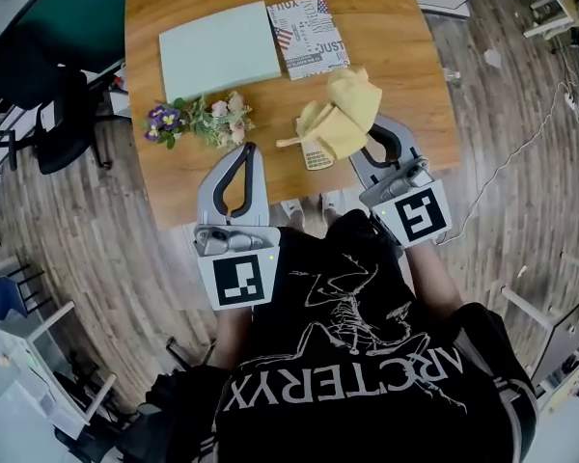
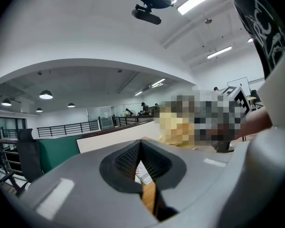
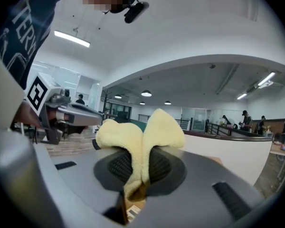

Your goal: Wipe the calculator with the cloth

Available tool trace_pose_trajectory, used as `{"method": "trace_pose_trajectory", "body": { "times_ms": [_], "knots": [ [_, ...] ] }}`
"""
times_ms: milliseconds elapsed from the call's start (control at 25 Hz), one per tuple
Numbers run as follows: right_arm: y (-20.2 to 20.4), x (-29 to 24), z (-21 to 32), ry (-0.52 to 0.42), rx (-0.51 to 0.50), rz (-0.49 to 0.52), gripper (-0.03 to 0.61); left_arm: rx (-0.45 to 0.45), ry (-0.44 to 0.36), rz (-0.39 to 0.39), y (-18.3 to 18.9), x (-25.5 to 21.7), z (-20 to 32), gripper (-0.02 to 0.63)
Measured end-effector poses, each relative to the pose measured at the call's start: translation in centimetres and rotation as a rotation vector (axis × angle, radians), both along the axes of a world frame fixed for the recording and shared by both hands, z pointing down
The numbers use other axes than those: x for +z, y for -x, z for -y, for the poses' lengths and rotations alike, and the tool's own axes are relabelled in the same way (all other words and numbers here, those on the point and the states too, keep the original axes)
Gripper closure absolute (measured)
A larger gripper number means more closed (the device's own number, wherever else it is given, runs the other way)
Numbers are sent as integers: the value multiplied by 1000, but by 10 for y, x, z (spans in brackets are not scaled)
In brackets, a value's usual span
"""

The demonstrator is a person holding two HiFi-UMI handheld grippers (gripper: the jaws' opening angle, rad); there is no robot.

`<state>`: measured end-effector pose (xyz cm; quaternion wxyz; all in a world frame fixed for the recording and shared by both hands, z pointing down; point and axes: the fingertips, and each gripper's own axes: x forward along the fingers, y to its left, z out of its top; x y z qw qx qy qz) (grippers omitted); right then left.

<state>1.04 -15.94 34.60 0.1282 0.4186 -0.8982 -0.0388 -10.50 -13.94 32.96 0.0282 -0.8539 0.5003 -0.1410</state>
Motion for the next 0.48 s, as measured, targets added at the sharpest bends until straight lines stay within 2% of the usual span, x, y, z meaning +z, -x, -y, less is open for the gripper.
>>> {"method": "trace_pose_trajectory", "body": {
  "times_ms": [160, 360, 480],
  "knots": [
    [10, 57, 21, 126, -73, -196, 525, -52, 10, 5, 4, 1, -3, 604],
    [32, 192, 45, 279, -291, -623, 525, -137, 24, -9, 11, 1, -12, 604],
    [35, 269, 57, 328, -391, -839, 525, -186, 19, -17, 18, -6, -19, 604]
  ]
}}
